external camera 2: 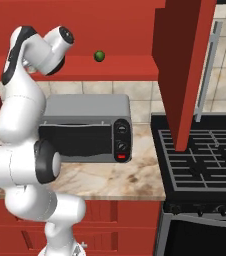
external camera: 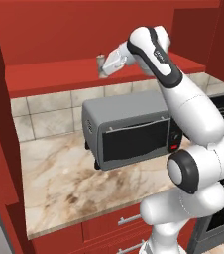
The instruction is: Pick the candle and candle from the dining table and place them in the open cabinet. Close the cabinet after placing the objects.
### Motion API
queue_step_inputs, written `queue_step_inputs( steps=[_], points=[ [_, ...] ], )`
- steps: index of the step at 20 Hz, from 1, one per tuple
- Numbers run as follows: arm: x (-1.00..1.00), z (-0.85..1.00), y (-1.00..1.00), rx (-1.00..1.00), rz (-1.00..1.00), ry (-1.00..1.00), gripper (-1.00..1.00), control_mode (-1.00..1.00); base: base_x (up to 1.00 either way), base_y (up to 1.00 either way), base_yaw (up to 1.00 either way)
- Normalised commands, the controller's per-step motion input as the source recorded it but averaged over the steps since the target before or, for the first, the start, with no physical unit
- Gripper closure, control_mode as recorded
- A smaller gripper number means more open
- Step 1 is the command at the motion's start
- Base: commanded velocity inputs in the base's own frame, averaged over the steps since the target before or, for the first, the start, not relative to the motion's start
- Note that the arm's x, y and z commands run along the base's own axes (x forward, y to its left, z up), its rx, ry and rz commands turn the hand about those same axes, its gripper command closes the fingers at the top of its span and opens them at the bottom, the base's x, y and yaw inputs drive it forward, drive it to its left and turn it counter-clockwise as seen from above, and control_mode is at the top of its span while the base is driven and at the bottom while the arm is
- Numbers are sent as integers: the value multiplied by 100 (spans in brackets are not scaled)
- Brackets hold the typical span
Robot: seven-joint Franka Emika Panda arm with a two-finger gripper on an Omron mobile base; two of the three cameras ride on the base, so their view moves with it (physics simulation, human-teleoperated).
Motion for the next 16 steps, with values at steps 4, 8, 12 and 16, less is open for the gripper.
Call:
queue_step_inputs(
  steps=[4,8,12,16],
  points=[
    [37,-3,0,3,0,0,100,-100,0,0,0],
    [42,-7,0,4,0,0,100,-100,0,0,0],
    [46,-8,0,3,0,0,100,-100,0,0,0],
    [49,-6,0,3,0,0,100,-100,0,0,0]
  ],
)
